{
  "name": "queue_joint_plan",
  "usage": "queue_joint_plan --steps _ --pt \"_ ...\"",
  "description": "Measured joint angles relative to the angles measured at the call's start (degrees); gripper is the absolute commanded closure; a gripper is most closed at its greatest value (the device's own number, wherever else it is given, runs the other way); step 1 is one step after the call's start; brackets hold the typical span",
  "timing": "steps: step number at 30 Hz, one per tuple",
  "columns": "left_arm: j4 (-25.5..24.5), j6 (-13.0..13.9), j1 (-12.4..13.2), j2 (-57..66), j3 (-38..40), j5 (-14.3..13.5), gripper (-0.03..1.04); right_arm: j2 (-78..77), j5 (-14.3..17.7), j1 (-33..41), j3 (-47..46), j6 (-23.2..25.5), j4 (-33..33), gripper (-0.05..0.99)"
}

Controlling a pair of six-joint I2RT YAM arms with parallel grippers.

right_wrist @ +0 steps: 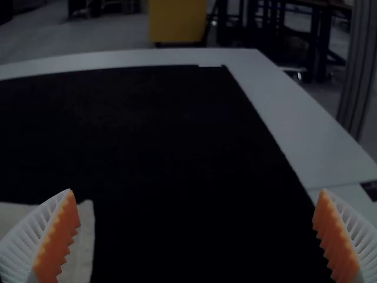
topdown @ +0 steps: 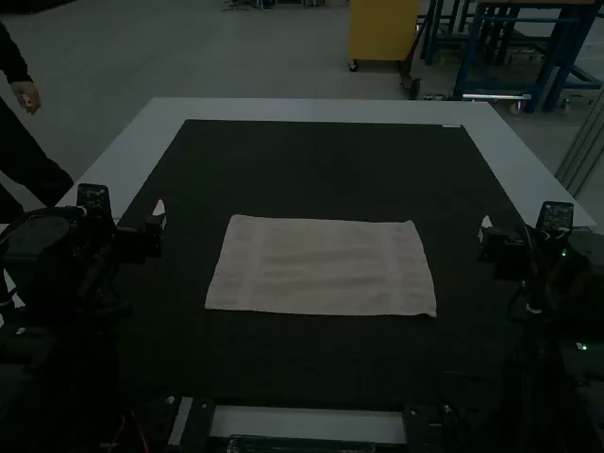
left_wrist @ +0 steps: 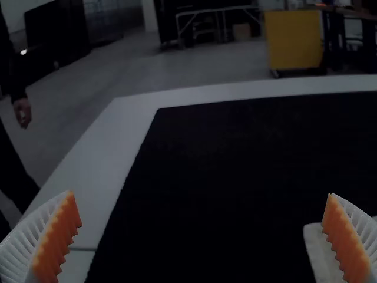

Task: Fold the towel.

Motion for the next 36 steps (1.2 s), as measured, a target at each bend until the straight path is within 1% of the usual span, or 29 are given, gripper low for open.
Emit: queue_joint_plan --steps 32,36 --pt "0.0 0.0 -0.02 0.0 0.0 -0.02 0.04 -0.02 0.0 0.02 0.0 0.0 0.0 0.02" --pt "-0.15 -0.74 0.0 0.0 0.0 0.02 0.04 -0.02 0.0 0.0 0.0 0.0 0.0 0.02"
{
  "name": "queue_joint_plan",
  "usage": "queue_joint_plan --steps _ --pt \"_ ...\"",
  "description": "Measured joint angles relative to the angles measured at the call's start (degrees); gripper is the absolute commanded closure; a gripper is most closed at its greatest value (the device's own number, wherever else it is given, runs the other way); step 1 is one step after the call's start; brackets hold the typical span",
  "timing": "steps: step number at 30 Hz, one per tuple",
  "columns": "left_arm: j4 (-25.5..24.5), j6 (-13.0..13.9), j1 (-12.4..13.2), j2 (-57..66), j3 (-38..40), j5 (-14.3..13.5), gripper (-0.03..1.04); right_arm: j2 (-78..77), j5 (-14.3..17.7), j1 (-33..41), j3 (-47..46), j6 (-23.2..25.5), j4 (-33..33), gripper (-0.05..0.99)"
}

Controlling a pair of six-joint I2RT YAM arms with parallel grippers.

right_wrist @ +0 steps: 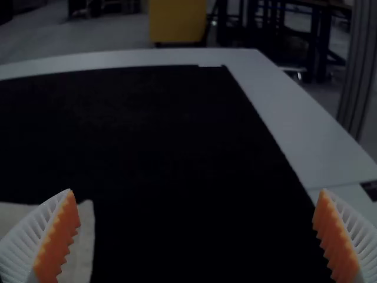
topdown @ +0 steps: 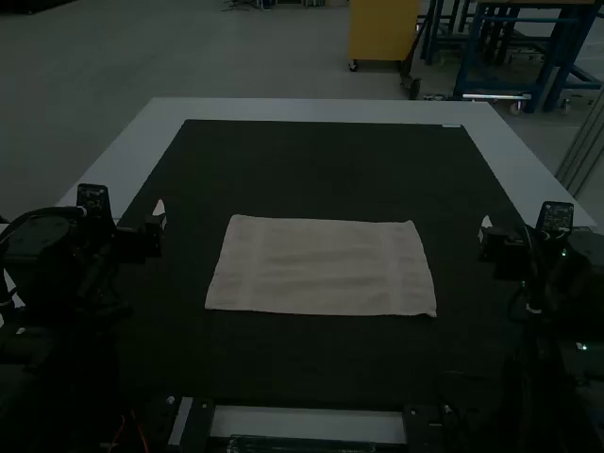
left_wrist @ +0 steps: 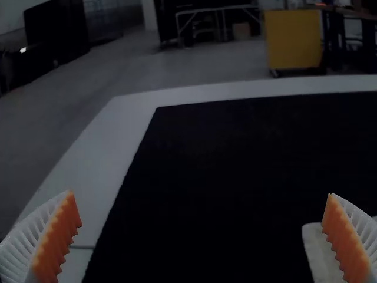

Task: Fold the towel.

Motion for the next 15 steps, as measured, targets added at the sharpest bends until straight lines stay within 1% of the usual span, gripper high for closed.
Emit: queue_joint_plan --steps 7,10,12,13,15 --pt "-0.37 -1.38 -0.02 0.0 0.0 1.97 0.04 0.0 -0.07 0.0 -0.02 0.02 0.0 0.02" --pt "-0.31 -1.42 -0.02 0.0 0.0 2.43 0.04 0.0 -1.27 0.0 0.0 -0.96 1.14 0.02" --pt "0.68 -0.57 -0.02 0.0 0.0 2.58 0.04 0.0 -2.23 0.0 0.0 -2.51 4.85 0.02" --pt "1.66 0.66 -0.02 0.0 0.0 2.62 0.04 0.0 -2.49 0.0 0.0 -3.56 7.02 0.02" --pt "2.84 4.02 -0.02 0.0 0.0 2.56 0.04 0.0 -2.93 0.0 0.0 -7.13 10.19 0.02"
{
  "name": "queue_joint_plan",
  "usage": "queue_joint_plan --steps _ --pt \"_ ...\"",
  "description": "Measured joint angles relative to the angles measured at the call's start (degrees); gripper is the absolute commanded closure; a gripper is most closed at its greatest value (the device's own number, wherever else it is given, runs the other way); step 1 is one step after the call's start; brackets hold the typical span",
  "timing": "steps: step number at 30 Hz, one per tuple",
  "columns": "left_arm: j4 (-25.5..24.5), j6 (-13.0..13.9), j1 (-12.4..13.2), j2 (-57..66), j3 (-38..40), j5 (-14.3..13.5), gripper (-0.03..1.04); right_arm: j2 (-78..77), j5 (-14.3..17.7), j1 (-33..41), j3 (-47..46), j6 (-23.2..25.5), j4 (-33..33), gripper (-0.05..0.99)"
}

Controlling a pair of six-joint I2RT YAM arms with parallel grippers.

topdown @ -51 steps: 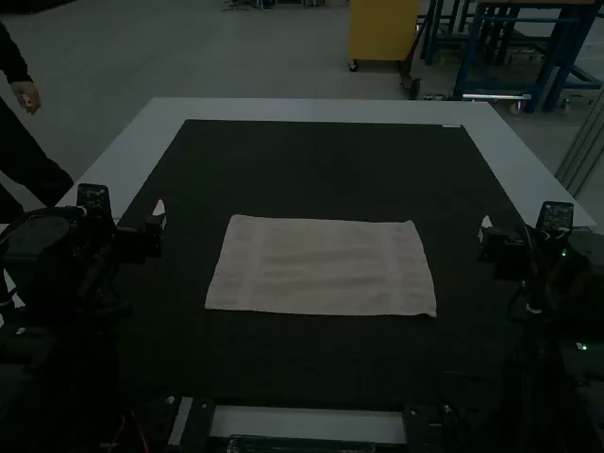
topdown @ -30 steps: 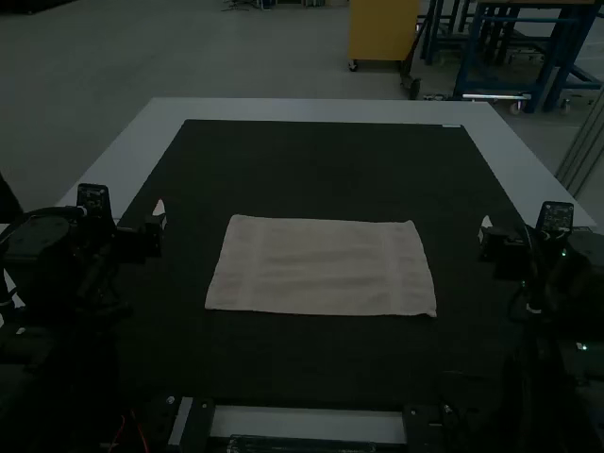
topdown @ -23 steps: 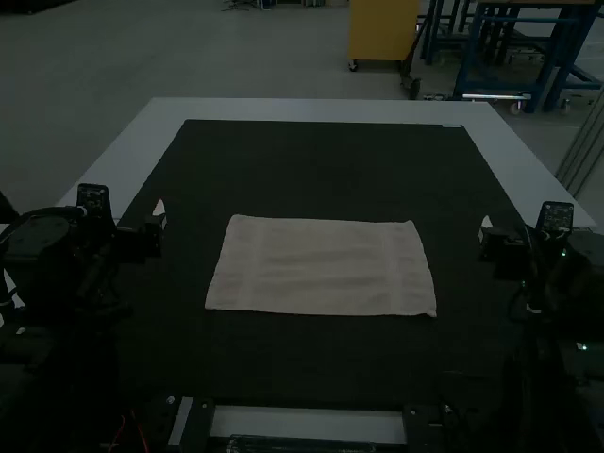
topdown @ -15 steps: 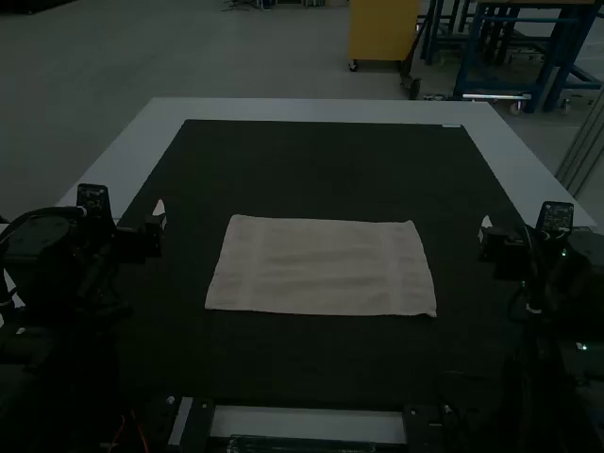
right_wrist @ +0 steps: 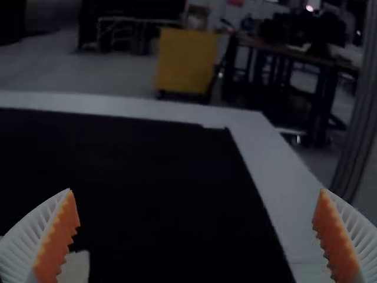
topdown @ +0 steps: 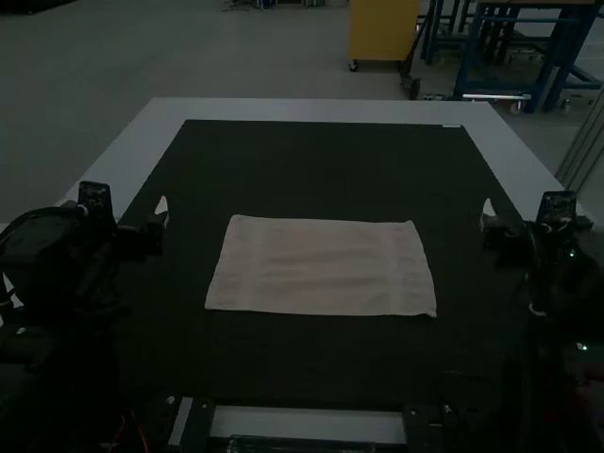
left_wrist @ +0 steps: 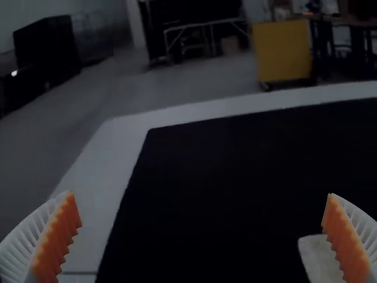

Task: Fold the towel.

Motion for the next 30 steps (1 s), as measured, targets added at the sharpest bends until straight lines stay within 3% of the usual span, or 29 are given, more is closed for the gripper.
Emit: queue_joint_plan --steps 3,8,12,15,18,23,30 --pt "1.97 3.85 0.0 0.0 0.0 -1.36 0.04 0.0 -1.11 0.0 -0.02 -6.6 0.68 0.02" --pt "7.67 7.67 0.02 -0.02 0.0 -6.27 0.04 0.0 -3.28 0.0 0.0 -16.26 -0.42 0.02" --pt "11.04 8.87 0.0 0.0 0.02 -8.48 0.05 0.0 -3.58 0.0 0.0 -18.78 5.16 0.03" --pt "12.63 9.07 0.02 0.0 0.02 -8.33 0.04 -0.02 -3.28 0.0 0.11 -17.55 8.96 0.03" --pt "10.73 9.27 0.02 0.15 0.98 -7.65 0.05 0.13 -3.17 -0.11 1.57 -14.8 7.39 0.03" --pt "9.03 9.18 0.0 9.77 11.19 -6.84 0.05 8.11 -3.23 -0.11 13.16 -8.28 5.49 0.03" --pt "6.75 2.36 0.72 41.79 35.5 -4.37 0.05 37.97 -4.46 -0.11 34.34 4.26 1.95 0.03"
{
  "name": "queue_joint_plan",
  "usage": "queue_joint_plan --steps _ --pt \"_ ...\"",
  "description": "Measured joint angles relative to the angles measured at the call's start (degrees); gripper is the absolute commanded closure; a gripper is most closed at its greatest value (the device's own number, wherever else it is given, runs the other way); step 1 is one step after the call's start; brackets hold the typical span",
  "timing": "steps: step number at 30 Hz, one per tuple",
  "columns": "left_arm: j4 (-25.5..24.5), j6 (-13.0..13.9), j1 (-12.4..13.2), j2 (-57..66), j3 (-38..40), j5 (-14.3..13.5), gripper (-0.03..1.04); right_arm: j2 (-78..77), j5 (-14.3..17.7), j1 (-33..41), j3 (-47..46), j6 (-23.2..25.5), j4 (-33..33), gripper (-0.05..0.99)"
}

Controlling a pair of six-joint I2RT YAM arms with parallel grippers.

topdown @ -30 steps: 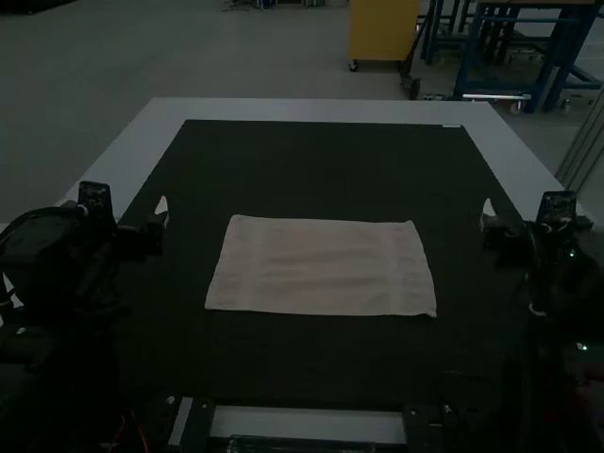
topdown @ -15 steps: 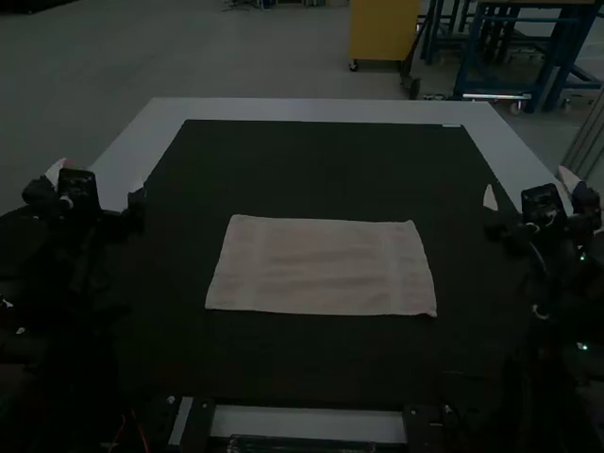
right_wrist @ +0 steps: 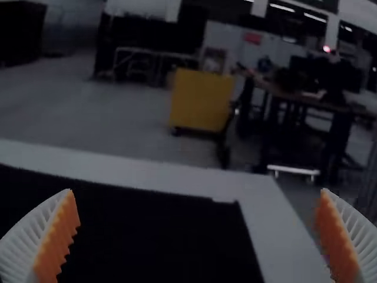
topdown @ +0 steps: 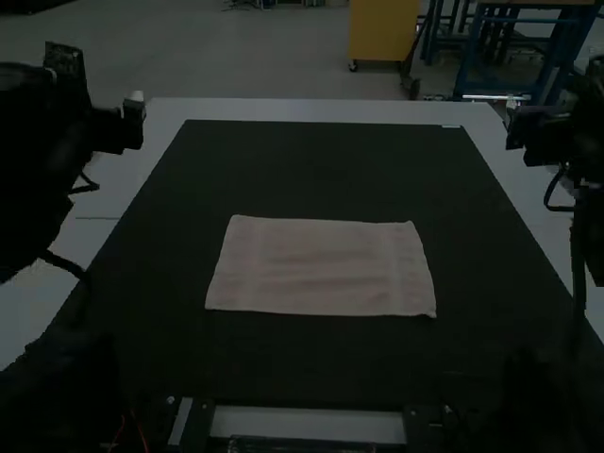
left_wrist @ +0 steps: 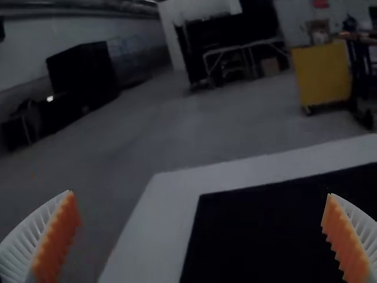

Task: Fold the towel.

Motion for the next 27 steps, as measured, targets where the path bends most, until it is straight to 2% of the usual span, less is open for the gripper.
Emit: queue_joint_plan --steps 3,6,9,12,17,23,27 --pt "-2.32 -2.05 1.81 12.85 5.79 1.09 0.04 12.81 -0.46 0.0 5.62 4.37 -3.23 0.03" --pt "-3.28 -3.52 3.28 22.51 7.21 2.75 0.04 24.15 -0.79 0.0 7.54 7.19 -6.47 0.03" --pt "-6.23 -4.24 3.28 29.57 5.31 7.65 0.05 33.83 -1.73 0.02 7.39 8.79 -9.86 0.03" --pt "-6.84 -4.79 2.64 30.01 2.54 12.39 0.05 37.68 -2.91 0.02 5.84 9.18 -10.32 0.02" --pt "-4.66 -6.14 1.75 29.42 0.04 18.32 0.05 36.98 -4.33 0.09 3.56 8.85 -8.02 0.03" --pt "-0.74 -7.34 2.14 35.01 -3.28 22.51 0.05 37.77 -7.06 2.84 2.1 8.22 -7.54 0.03" --pt "1.75 -7.8 3.13 40.72 -4.13 24.0 0.05 40.22 -7.41 7.54 0.11 7.91 -4.55 0.03"
